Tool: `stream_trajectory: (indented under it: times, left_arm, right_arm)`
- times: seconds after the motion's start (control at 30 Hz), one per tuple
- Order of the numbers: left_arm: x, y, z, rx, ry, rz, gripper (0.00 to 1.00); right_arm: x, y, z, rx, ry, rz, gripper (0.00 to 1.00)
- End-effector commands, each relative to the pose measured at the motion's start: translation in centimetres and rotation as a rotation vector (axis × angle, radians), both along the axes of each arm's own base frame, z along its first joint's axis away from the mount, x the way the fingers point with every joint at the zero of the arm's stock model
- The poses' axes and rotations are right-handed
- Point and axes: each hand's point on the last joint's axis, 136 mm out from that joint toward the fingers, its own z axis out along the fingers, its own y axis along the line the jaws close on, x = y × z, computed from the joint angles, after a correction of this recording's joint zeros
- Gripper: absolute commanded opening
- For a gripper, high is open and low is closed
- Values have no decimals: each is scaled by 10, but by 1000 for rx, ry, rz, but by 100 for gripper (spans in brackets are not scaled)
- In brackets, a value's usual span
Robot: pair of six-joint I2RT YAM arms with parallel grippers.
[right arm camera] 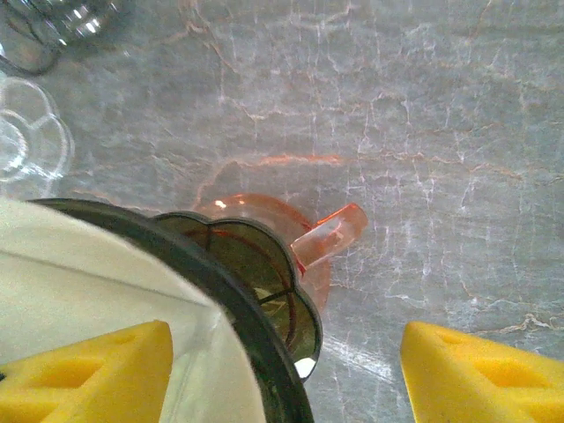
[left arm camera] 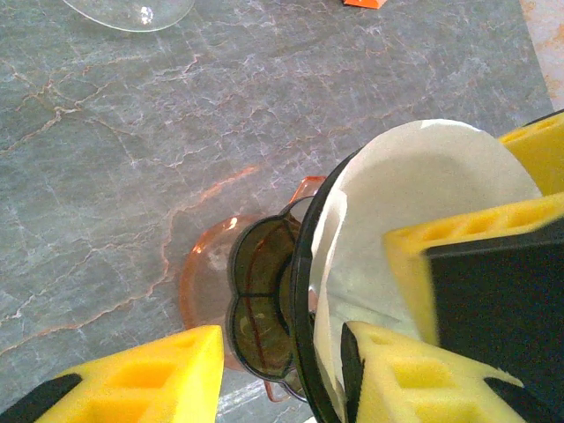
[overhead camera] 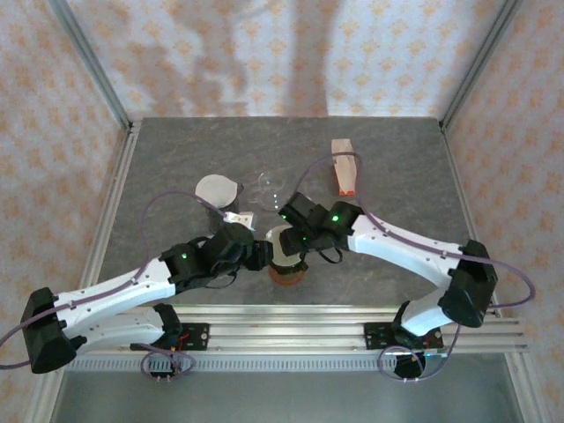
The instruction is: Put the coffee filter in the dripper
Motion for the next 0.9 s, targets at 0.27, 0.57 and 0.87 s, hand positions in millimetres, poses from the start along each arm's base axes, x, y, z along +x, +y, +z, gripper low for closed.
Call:
stream_trajectory:
  times: [0.27, 0.57, 0.87]
  left_arm:
    - [5, 2, 5, 4, -10, 15, 41]
    - [4, 4, 2, 15, -5, 16, 37]
    - [5, 2, 3, 9, -4, 15, 39]
  right_arm:
    - [-11, -33, 6, -33, -27, -47, 66]
    - [-9, -43, 4, -51, -37, -68, 66]
    - [-5, -27, 24, 44, -71, -47, 68]
